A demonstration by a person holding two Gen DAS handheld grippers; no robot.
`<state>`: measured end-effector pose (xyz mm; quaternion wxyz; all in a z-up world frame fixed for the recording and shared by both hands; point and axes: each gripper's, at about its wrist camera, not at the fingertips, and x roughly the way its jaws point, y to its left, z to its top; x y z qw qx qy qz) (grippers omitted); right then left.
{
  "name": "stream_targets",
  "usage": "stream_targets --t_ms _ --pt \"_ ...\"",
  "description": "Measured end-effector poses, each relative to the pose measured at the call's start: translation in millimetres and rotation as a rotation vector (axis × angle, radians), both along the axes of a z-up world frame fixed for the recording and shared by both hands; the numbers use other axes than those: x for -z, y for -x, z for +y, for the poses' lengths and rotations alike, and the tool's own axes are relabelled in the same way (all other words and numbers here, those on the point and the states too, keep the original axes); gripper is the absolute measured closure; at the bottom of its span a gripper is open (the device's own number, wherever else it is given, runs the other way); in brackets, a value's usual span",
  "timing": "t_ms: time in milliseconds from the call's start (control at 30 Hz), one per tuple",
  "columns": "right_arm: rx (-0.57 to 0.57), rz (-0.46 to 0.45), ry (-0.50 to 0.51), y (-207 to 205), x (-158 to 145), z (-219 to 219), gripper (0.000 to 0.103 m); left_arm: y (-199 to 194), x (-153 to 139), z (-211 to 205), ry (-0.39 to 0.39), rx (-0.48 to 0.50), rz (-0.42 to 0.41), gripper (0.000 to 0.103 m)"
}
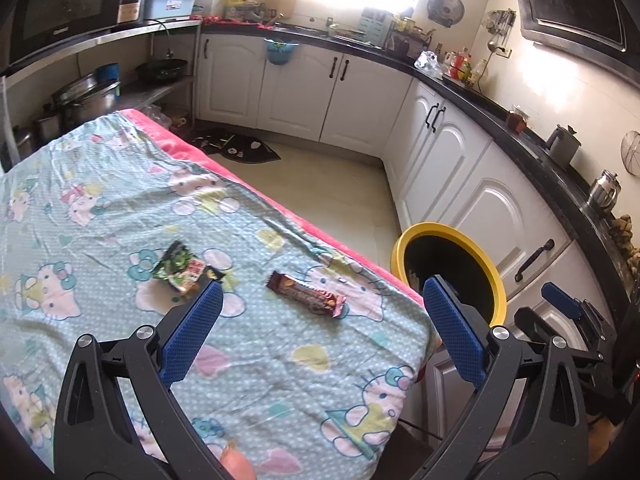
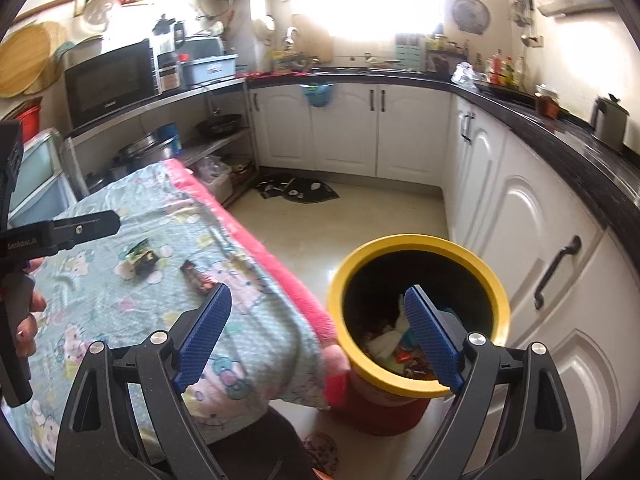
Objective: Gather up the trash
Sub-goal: 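Move both open tools back over the bed toward the snack bag and chocolate bar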
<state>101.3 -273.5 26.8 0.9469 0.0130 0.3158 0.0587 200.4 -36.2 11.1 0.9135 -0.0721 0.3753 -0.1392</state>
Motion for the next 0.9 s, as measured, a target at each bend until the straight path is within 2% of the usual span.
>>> stream_targets --t_ms 567,900 --pt "-0.199 -0.016 0.033 -8.9 -7.5 78.2 0.017 20.3 1.2 62.8 -0.053 -0.132 -0.018 0.011" --pt "-0.319 -0.008 0.066 -16.3 -3.0 121.1 0.017 18.7 15.8 98.6 -0.088 -0.214 0.012 0.011"
